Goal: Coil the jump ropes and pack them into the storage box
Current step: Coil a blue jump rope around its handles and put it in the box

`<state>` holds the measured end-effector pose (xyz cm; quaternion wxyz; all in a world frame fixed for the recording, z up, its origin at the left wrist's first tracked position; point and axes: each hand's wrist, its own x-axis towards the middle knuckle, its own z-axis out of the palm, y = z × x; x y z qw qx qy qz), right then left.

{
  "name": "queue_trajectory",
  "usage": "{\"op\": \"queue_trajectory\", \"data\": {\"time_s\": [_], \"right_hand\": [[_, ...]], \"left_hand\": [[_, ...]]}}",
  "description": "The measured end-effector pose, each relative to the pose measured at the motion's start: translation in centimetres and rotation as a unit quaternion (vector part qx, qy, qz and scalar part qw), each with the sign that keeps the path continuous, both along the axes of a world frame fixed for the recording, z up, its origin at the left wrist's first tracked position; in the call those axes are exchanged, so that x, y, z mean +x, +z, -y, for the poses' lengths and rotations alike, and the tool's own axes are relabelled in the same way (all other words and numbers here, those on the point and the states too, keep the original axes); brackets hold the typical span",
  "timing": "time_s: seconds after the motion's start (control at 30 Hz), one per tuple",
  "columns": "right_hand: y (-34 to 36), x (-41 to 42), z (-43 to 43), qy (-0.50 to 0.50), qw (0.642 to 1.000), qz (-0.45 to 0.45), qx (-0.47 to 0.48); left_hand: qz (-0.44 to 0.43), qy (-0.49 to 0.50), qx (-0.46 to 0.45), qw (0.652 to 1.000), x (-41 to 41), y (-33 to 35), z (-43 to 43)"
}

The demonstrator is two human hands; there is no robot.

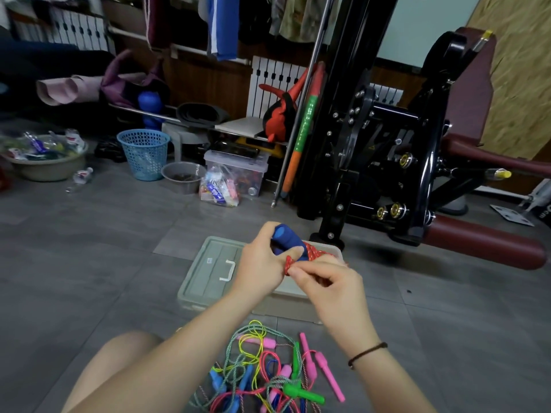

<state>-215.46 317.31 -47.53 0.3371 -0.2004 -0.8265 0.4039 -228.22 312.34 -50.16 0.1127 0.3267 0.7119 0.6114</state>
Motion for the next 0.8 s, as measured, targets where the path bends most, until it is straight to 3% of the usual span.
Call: {"op": "queue_trajectory", "data": {"time_s": [0.2,0.33,0.43,0.57,0.67,0.8], "right_hand": [[-0.9,0.6,-0.1,-0.084,0.967,0.073,0.231],[-1.0,0.5,-0.1,-0.074,0.952,0.122,0.271],[-1.1,0.3,0.0,-0.061,0.973,0.072,0.209],[-0.9,0.3,0.2,-0.05,0.985,0.026,0.164],[0.0,0.0,0.3,-0.073,0.99,0.007,0.121],[0.4,-0.4,0.8,-0.09,0.988,-0.023,0.123]], "left_hand": [[0.17,-0.156,0.064,0.971,0.3,1.7,0.9],[0.153,-0.167,0.034,0.973,0.9,1.8,1.3],[0.199,-0.208,0.053,0.956,1.2,2.5,1.9],[0.071,-0.221,0.067,0.97,1.2,2.1,2.3],[-0.004,-0.136,0.098,0.986,1.1,1.5,2.3],[-0.124,-0.035,0.073,0.989,1.6,1.3,2.4]]}}
